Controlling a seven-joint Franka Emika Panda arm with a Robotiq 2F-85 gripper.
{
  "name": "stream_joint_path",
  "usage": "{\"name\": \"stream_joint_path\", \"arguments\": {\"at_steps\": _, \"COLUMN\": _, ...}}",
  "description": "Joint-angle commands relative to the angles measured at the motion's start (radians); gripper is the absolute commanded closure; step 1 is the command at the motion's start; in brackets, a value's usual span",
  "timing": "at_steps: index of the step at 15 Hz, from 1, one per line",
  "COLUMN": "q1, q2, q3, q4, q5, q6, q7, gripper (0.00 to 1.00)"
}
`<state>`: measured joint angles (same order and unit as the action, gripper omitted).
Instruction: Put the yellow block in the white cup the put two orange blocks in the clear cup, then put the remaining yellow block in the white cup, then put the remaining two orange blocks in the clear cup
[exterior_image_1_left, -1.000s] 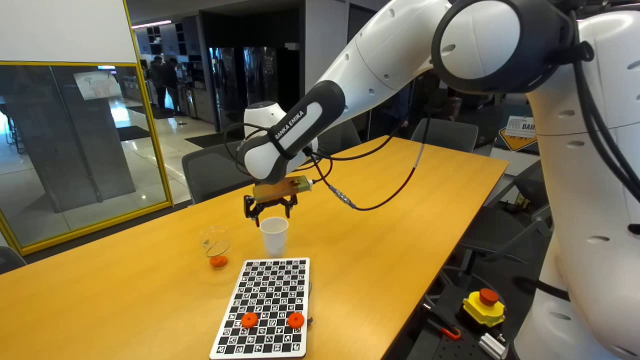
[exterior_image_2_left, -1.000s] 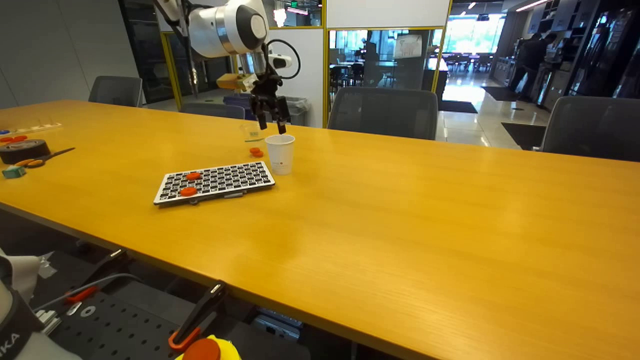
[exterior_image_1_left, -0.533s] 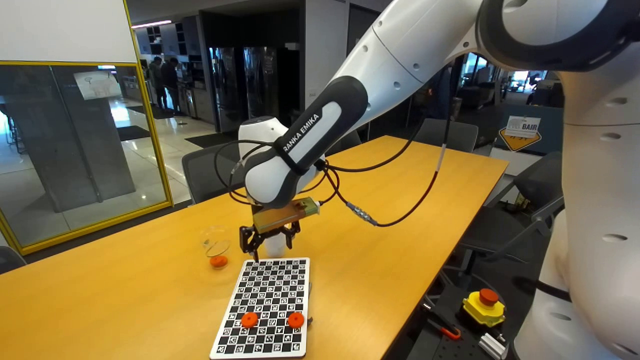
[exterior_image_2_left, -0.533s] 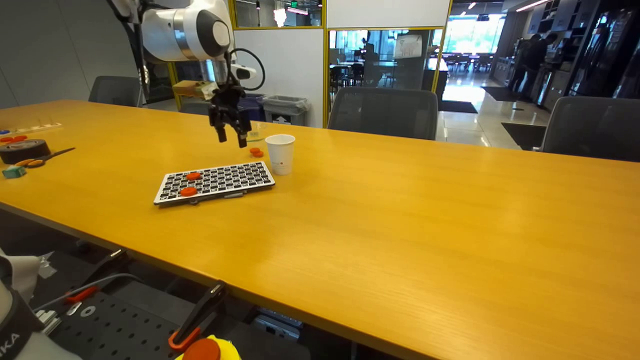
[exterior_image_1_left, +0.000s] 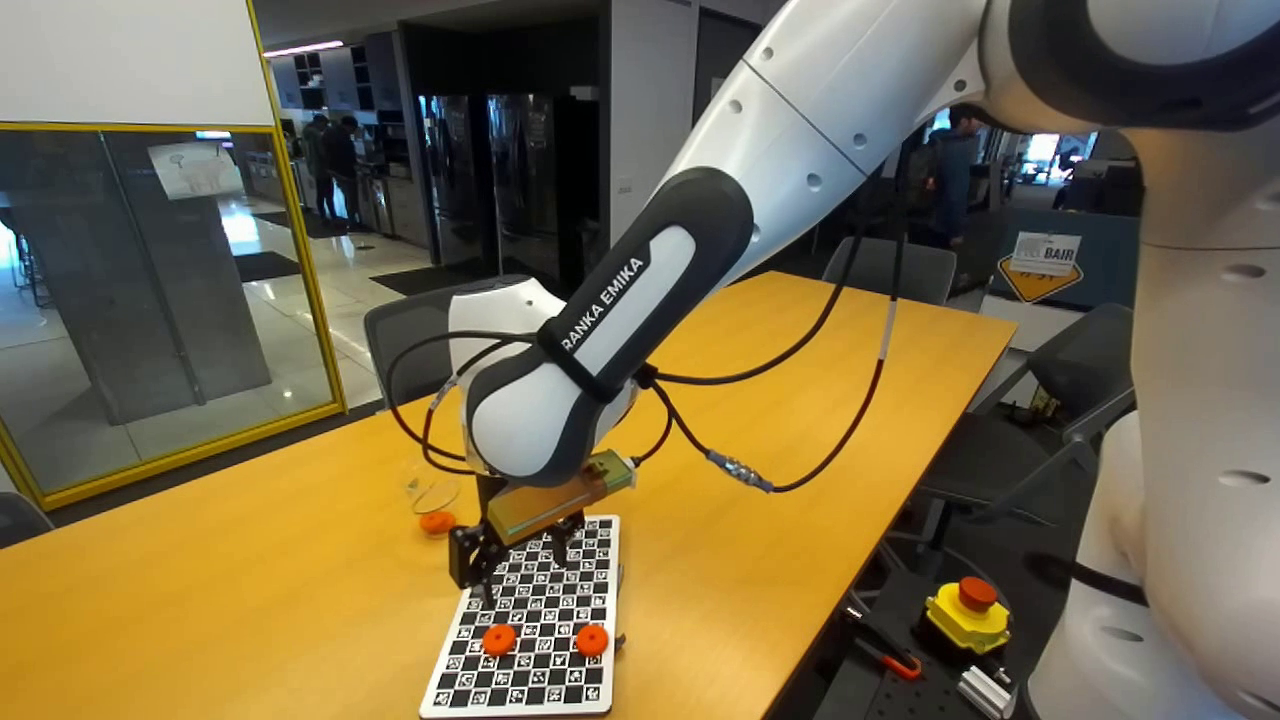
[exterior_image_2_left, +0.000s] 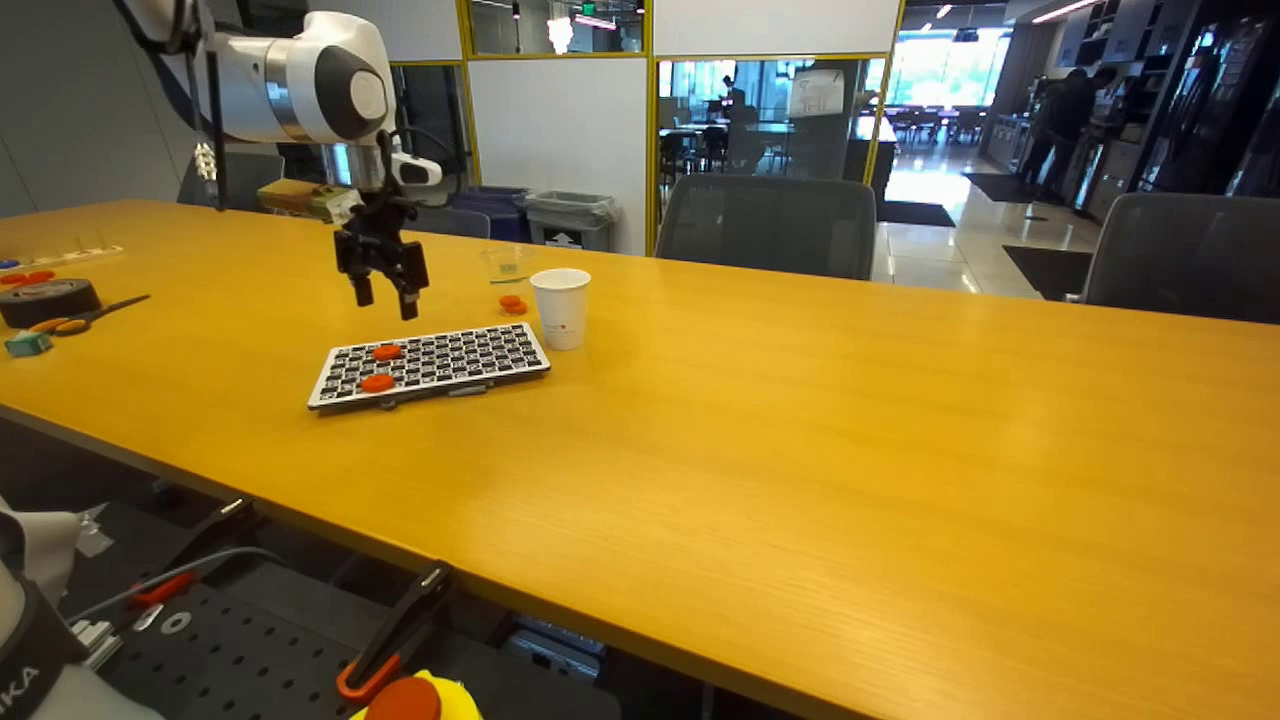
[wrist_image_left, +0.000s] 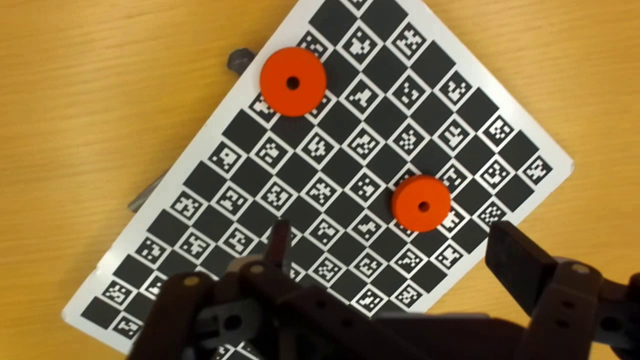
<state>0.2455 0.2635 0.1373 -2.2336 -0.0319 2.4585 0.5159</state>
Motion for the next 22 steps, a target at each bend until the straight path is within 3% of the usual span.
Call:
{"name": "stream_joint_path", "arguments": {"at_steps": 1, "q1": 0.015, "q2": 0.038, "q3": 0.020, "q4": 0.025, "q5": 0.039, "q6": 0.011, "q7": -0.049, "gripper": 0.00}}
{"name": "stream_joint_path", "arguments": {"at_steps": 13, "q1": 0.050, "q2": 0.208, "q3": 0.008, "q4": 0.132, "q5": 0.029, "q6": 0.074, "q7": -0.094, "gripper": 0.00}}
{"name": "stream_joint_path", "arguments": {"at_steps": 22, "q1": 0.063, "q2": 0.233, "q3": -0.020, "q4": 0.159, "q5": 0.015, "q6": 0.075, "q7": -0.082, "gripper": 0.00}}
